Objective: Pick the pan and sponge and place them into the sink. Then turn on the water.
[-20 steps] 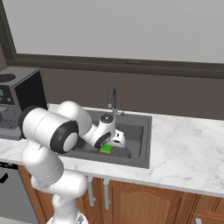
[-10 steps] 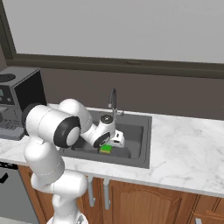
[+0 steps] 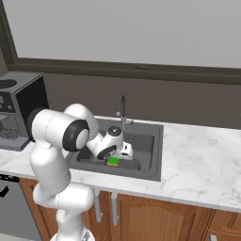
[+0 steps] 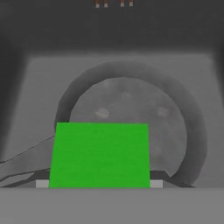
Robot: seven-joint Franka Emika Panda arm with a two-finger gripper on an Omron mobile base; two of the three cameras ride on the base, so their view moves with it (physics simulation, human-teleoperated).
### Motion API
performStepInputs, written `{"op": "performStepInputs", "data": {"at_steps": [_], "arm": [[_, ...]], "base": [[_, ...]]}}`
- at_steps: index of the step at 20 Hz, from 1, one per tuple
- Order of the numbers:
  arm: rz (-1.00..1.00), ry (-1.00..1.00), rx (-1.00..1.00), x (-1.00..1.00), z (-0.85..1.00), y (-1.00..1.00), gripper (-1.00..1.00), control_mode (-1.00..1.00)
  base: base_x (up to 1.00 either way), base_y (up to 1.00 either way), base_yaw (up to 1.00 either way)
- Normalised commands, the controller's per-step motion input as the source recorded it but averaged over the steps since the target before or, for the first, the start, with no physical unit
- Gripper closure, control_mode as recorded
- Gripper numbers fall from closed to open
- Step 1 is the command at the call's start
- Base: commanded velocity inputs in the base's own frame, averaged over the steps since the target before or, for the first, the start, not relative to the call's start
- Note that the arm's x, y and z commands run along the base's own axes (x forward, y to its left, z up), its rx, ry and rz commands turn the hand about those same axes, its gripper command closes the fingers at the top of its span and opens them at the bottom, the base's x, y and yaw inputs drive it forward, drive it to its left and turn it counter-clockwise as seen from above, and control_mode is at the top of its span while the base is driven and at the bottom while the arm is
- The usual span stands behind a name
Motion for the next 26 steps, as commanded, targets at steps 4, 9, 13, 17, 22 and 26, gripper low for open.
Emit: {"op": "performStepInputs", "data": {"at_steps": [4, 9, 13, 17, 22, 26], "arm": [[0.02, -0.01, 0.0, 0.06, -0.16, 0.05, 1.0, -1.0], [0.02, -0.01, 0.0, 0.05, -0.17, 0.05, 1.0, -1.0], [0.02, -0.01, 0.0, 0.07, -0.17, 0.05, 1.0, -1.0], [0.02, 0.0, 0.0, 0.07, -0.16, 0.05, 1.0, -1.0], [0.02, 0.0, 0.0, 0.08, -0.17, 0.06, 1.0, -1.0], [0.02, 0.0, 0.0, 0.1, -0.16, 0.05, 1.0, -1.0]], "base": [[0.0, 0.0, 0.0], [0.0, 0.0, 0.0], [0.0, 0.0, 0.0], [0.0, 0.0, 0.0], [0.0, 0.0, 0.0], [0.0, 0.0, 0.0]]}}
